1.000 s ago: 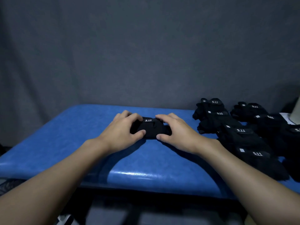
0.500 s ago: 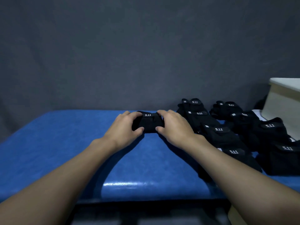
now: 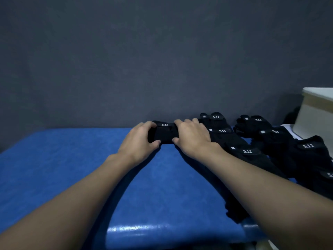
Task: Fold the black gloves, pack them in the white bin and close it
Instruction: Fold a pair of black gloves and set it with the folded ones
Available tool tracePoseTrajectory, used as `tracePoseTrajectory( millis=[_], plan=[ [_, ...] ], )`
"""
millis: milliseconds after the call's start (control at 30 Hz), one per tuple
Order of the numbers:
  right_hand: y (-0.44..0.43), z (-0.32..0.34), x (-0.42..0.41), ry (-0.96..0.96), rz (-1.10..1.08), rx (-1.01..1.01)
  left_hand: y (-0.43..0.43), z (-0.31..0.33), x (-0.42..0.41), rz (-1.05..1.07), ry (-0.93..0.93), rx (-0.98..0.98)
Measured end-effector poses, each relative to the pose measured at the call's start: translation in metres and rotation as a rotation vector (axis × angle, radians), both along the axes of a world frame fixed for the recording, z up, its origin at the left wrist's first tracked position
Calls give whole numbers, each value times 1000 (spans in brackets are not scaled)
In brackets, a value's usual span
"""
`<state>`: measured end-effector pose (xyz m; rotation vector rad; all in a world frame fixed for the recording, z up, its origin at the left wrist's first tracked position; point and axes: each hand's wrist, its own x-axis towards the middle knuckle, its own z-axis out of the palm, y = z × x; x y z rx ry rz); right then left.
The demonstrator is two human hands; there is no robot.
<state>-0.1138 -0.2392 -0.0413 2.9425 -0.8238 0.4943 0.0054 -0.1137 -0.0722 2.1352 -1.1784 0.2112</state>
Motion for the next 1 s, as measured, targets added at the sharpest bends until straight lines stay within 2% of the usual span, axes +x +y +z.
tracePoseTrajectory(
  millis=[567,700,867,1000],
  plan=[
    [-13,1,23,57,-67,-57,-2,5,19,-19,65,52],
    [-1,4,18,4,-85,-129,18,10,14,-3,70,78],
    [27,5,9,-47,4,-85,64,14,0,52,60,185],
    [58,1,-3,12,135,4,101,18,-17,95,28,241]
  ],
)
